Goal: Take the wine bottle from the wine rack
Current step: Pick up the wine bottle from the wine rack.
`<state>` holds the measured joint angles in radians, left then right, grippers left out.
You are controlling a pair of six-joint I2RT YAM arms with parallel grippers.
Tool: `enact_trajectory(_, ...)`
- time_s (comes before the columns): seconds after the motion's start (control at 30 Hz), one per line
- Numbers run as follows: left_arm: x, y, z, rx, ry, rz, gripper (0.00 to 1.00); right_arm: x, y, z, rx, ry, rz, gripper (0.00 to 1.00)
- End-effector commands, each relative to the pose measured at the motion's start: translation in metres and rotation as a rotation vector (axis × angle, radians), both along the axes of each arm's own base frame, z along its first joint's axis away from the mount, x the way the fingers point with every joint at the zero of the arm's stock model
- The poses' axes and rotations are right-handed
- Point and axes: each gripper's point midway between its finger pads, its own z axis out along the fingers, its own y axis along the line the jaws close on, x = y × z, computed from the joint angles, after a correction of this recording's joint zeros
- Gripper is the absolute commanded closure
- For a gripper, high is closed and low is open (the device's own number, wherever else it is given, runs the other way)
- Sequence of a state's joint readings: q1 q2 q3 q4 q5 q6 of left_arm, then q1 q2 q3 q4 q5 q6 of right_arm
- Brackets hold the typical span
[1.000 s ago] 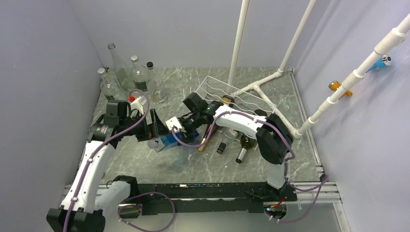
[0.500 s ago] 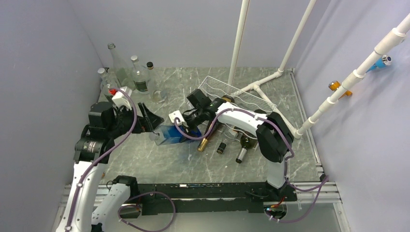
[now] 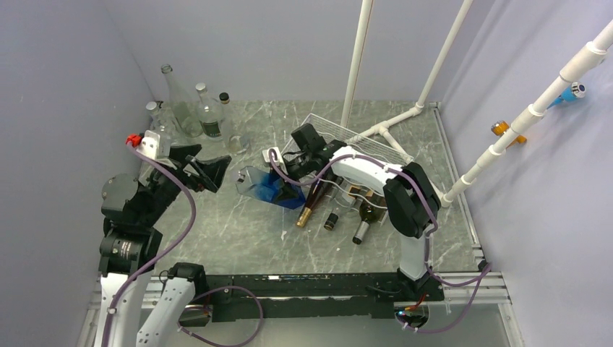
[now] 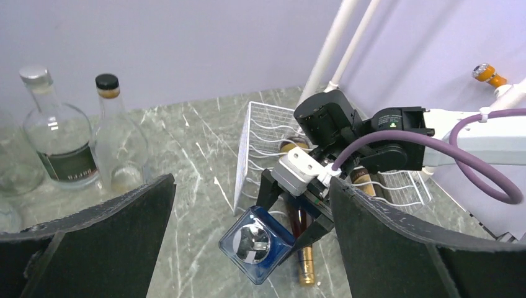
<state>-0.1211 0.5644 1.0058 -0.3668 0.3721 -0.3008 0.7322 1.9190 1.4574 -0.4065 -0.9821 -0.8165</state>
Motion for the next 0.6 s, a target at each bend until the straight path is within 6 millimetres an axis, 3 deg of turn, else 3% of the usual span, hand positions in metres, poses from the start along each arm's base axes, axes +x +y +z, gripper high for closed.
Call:
enact_trajectory(0.0,-0.008,-0.007,0.032,0.028,-0.165,-0.057,0.01,0.004,0.012,0.041,0.156,-0.004,0.038,1.0)
enact_trajectory(0.3,-0.018,0.002,0.022,-0.034,-0.179,-0.002,0.0,0.012,0.011,0.045,0.175,0.046,0.001,1.0)
enact_trajectory(0.57,-0.015,0.004,-0.006,-0.204,-0.038,0.033,0.01,0.019,0.011,0.049,0.186,0.101,-0.039,1.0)
